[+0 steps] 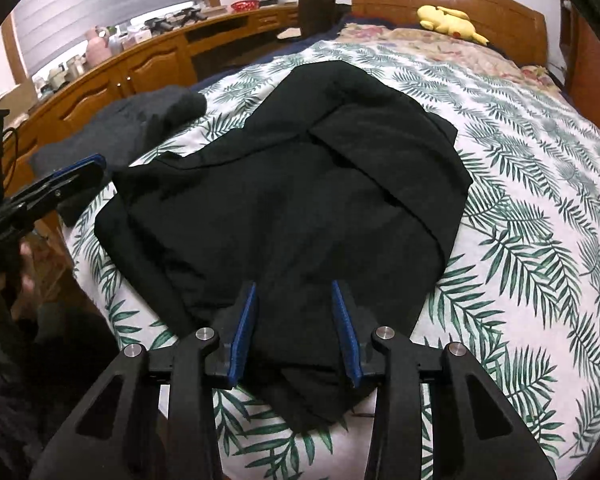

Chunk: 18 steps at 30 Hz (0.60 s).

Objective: Fold large clothes
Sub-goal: 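Fold the held coat edge over the bundle with the right gripper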

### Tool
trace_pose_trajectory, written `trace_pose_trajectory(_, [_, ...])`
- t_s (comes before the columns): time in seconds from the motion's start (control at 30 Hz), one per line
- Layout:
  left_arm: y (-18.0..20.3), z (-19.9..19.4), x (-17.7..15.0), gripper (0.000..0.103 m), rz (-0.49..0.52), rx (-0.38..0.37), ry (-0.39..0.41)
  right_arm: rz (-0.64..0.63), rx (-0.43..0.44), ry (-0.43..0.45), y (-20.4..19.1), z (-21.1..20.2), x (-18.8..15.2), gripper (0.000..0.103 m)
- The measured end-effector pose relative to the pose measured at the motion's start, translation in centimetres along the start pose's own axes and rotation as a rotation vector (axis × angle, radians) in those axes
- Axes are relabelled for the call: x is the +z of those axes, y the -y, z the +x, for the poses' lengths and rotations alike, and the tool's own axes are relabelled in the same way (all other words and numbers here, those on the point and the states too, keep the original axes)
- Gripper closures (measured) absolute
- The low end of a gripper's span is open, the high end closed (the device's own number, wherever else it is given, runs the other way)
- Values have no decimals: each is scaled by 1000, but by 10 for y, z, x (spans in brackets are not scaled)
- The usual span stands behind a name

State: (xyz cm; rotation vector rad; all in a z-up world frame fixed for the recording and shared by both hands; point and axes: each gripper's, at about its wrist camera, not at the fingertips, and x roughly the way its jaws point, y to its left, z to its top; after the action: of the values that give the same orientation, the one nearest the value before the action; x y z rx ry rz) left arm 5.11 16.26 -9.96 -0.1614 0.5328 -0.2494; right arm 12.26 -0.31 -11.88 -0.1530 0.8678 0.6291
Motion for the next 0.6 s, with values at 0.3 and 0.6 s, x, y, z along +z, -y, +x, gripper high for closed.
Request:
trace_pose_trajectory(0.3, [20, 13, 2, 70, 24, -46, -15, -15, -17, 16, -4, 3, -6, 66])
trace_pose_trajectory(0.6, [25, 30, -1, 70, 28, -35, -57, -15, -21, 22, -5, 3, -6, 66])
